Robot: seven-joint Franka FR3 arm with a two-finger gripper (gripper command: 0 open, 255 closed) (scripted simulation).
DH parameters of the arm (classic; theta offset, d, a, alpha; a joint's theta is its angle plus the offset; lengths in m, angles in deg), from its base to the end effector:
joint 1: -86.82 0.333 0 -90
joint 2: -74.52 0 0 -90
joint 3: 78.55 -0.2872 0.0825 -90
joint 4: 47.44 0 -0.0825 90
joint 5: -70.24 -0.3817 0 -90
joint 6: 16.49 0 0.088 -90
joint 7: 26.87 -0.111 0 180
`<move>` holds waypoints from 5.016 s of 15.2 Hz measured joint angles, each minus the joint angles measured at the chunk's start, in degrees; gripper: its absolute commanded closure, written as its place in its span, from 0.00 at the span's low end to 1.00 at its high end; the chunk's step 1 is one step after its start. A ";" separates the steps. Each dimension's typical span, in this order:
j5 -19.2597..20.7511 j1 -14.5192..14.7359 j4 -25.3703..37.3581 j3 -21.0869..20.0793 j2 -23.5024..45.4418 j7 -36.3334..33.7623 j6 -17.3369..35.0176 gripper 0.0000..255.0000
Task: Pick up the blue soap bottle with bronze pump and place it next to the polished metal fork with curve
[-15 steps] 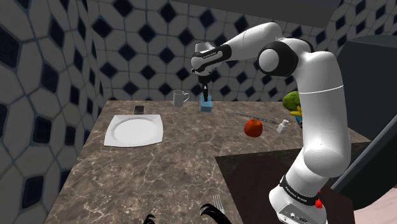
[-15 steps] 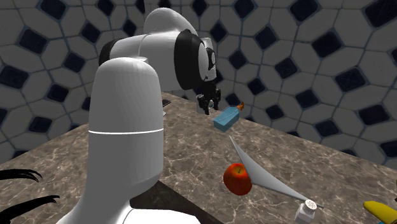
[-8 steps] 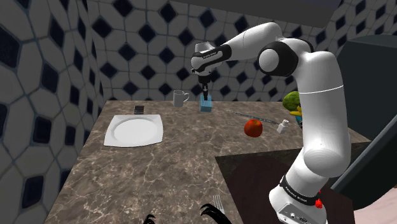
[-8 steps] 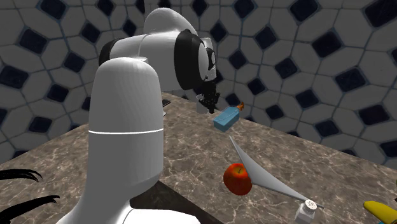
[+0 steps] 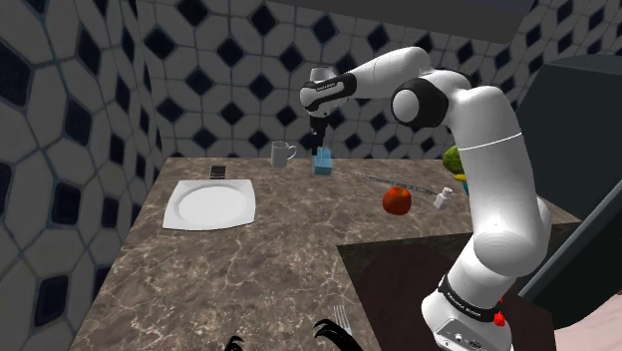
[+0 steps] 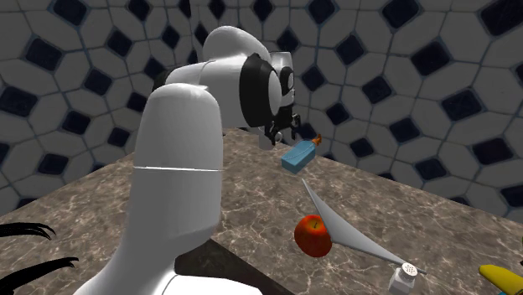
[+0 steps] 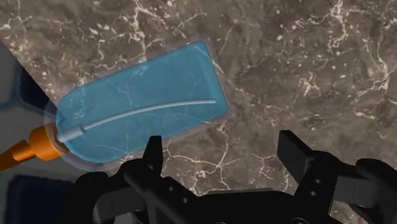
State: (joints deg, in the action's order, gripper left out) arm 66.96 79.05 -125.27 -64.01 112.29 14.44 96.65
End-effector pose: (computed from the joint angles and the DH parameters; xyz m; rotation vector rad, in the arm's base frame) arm 0.6651 -0.2325 0.3151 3.0154 0.5454 -0.1126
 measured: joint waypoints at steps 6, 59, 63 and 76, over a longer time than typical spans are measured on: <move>-9.42 -3.80 7.84 2.45 6.88 -19.70 7.58 0.00; -16.81 -3.06 4.05 8.55 3.64 -45.33 19.96 1.00; -14.48 3.05 -11.49 10.51 -6.33 -47.12 27.62 1.00; 4.97 20.92 -45.39 16.01 -32.98 -66.63 34.27 1.00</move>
State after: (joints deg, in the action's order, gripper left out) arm 71.92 99.97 -170.66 -48.01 79.31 -52.19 130.92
